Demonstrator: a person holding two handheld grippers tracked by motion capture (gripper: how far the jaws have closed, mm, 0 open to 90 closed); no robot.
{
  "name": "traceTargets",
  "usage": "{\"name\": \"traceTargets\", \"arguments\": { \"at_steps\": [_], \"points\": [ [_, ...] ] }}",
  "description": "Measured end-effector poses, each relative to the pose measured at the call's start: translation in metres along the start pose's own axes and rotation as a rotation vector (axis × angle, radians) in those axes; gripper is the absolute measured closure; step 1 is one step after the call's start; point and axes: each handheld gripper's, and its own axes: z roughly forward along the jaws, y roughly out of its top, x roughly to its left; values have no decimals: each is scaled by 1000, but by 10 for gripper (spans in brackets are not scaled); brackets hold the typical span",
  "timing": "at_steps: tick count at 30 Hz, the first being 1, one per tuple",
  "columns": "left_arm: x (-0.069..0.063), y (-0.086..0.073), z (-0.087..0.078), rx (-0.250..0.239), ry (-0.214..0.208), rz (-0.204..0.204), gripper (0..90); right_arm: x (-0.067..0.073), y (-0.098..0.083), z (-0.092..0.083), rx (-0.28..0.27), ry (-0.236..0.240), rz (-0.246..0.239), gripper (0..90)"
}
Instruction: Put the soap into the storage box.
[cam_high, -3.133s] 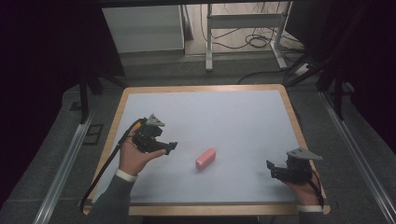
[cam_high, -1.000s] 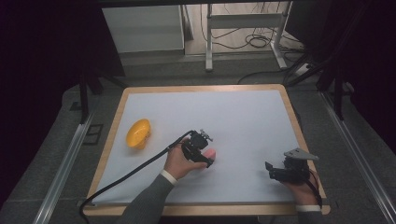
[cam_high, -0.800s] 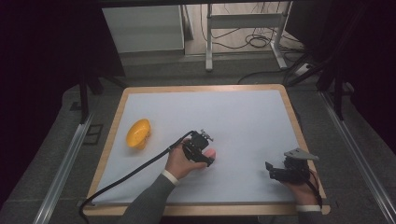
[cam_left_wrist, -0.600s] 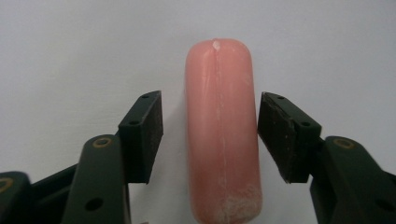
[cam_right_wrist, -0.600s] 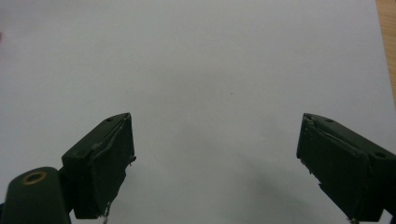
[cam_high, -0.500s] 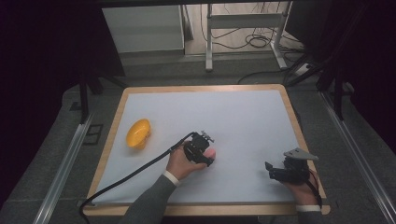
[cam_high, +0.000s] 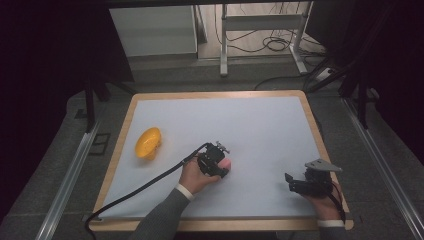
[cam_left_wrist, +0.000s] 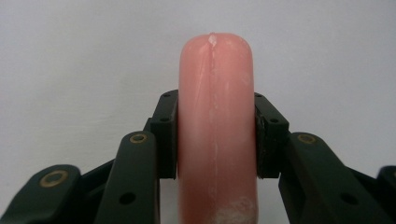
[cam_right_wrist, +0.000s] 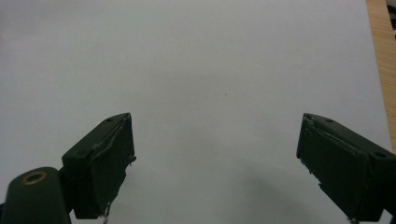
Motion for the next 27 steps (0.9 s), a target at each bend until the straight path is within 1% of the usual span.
{"name": "traceTargets", "arguments": {
  "at_steps": [3,5,8,15,20,24,27],
  "points": [
    [1,1,-4,-7,1,4,599,-1,0,0,-3,-6,0,111],
    [3,1,-12,-22,2,7,600,-1,0,0,-5,-9,4,111],
    [4,2,-19,-35,14,5,599,-1,0,-1,-5,-11,6,111],
    [10,2,-33,-59,26,7,600,-2,0,-1,-6,-11,2,111],
    [15,1,-39,-74,23,-6,600,-2,0,-1,-7,-12,5,111],
    [24,-5,-47,-83,41,-21,600,-1,-1,-1,-5,-12,6,111],
    [28,-8,-52,-92,45,-29,600,-1,-1,0,-3,-11,6,111]
  ]
}}
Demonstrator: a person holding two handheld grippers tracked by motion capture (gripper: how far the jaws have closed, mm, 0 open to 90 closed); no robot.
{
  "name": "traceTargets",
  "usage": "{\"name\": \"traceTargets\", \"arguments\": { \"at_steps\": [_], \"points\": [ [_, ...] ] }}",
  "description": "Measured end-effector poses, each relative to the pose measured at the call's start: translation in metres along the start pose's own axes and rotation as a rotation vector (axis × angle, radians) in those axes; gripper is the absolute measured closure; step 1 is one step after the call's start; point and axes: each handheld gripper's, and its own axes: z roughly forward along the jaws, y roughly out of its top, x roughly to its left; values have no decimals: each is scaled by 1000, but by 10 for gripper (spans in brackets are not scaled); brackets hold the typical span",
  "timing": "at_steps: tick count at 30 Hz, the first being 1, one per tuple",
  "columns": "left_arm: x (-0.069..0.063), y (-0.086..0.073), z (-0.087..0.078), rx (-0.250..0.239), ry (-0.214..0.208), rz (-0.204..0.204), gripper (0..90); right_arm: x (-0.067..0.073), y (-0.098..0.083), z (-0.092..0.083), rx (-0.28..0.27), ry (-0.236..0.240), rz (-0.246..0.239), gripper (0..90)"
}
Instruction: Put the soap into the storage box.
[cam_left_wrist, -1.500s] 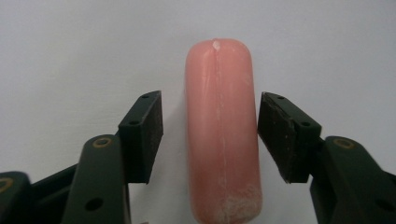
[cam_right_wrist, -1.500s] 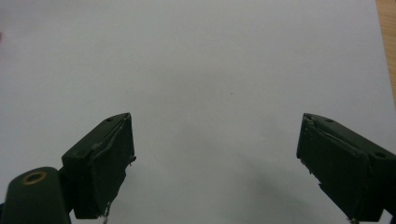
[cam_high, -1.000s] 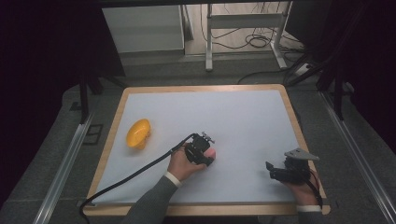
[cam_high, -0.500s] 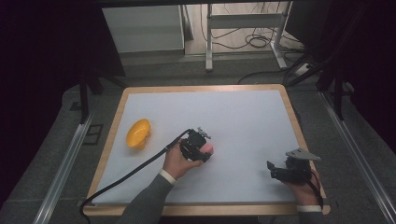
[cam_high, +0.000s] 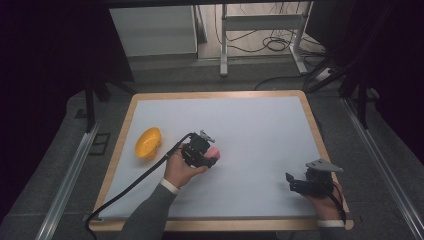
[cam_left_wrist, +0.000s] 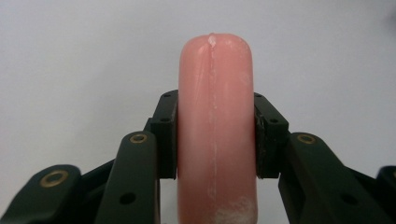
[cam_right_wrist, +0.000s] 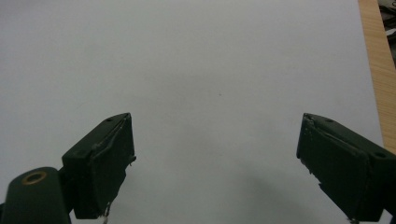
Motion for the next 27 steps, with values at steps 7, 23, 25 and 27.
{"name": "traceTargets", "arguments": {
  "at_steps": [7,23,25,27],
  "points": [
    [11,-3,-13,-19,20,-13,600,0,0,0,2,-1,0,111],
    [23,-3,-34,-36,56,-17,600,0,-1,1,4,-3,1,110],
    [27,-3,-39,-43,66,-21,601,-1,-1,1,4,-4,1,111],
    [29,-3,-40,-46,67,-25,601,-1,-1,1,5,-4,1,111]
  ]
}}
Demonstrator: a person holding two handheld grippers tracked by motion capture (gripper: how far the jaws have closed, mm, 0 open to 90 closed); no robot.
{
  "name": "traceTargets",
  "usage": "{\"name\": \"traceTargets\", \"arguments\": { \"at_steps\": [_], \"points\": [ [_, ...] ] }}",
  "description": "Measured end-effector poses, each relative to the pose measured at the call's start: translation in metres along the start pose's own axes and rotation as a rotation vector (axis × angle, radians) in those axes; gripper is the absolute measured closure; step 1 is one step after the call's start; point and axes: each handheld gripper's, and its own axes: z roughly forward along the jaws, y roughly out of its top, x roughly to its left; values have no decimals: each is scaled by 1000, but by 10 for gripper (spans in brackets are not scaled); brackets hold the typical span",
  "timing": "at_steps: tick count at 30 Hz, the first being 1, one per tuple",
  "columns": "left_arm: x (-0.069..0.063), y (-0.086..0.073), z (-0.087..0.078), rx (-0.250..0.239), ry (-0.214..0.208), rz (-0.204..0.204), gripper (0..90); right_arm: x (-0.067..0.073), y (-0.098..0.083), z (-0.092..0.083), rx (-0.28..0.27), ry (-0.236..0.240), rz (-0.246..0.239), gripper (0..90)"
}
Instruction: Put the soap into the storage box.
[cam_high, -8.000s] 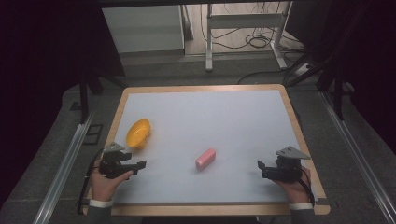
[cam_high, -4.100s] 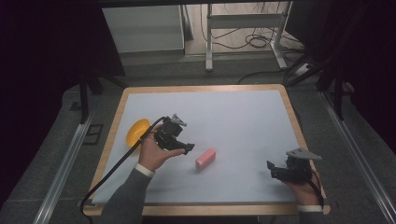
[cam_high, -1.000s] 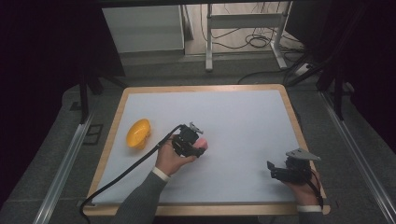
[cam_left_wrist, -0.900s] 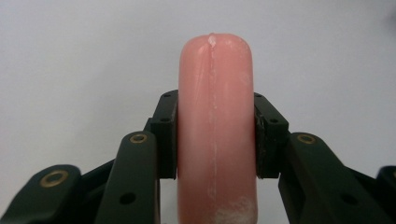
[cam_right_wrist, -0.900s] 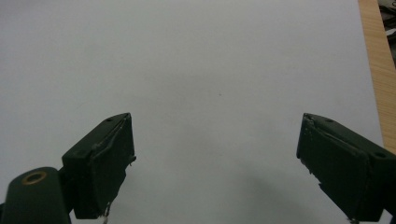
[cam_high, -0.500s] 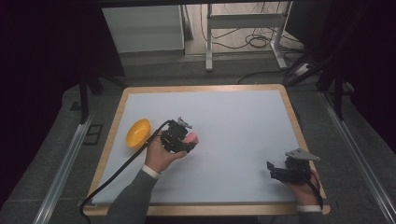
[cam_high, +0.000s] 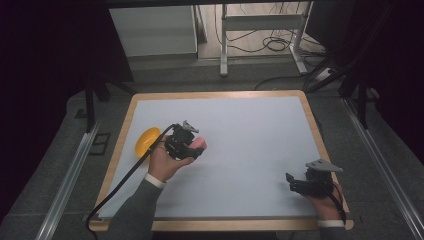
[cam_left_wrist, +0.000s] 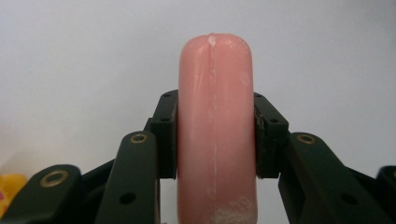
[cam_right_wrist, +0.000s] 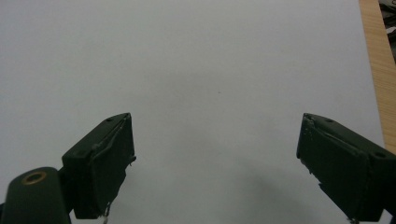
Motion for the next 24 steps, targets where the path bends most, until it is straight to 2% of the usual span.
{"name": "traceTargets", "arguments": {
  "at_steps": [11,24],
  "points": [
    [18,-8,-14,-15,32,-34,601,1,0,0,3,-1,-3,111],
    [30,-11,-22,-14,54,-48,601,0,0,0,2,-4,-1,111]
  ]
}}
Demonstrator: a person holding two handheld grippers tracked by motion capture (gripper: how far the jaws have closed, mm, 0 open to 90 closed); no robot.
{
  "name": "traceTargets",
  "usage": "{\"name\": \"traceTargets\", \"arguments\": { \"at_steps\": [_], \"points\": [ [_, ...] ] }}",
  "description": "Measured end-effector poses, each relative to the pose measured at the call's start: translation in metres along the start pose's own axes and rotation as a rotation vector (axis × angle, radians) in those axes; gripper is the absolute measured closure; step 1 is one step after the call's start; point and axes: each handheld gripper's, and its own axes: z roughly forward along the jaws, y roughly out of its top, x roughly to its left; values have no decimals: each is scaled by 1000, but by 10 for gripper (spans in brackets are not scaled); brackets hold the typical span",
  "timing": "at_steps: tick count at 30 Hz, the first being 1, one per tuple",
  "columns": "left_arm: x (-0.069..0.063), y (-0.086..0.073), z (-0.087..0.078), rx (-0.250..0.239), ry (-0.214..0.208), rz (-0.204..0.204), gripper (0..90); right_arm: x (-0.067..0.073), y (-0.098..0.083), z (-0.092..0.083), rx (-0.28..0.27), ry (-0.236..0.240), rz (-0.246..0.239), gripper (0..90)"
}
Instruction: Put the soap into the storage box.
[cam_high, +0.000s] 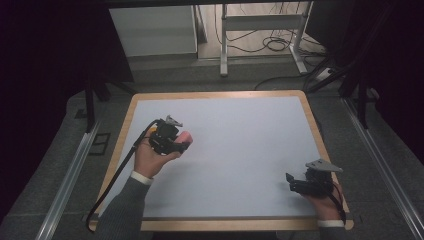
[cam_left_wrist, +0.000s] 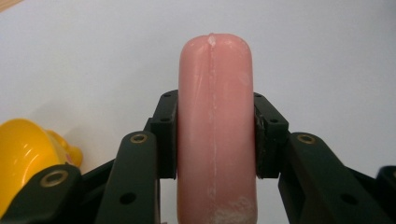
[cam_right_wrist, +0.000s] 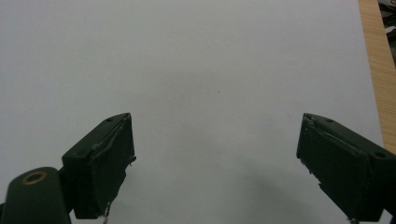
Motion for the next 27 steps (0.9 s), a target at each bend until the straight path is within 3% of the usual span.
{"name": "traceTargets", "arguments": {
  "at_steps": [27],
  "points": [
    [22,-1,-10,-10,37,-38,601,-1,0,0,0,-3,4,111]
  ]
}}
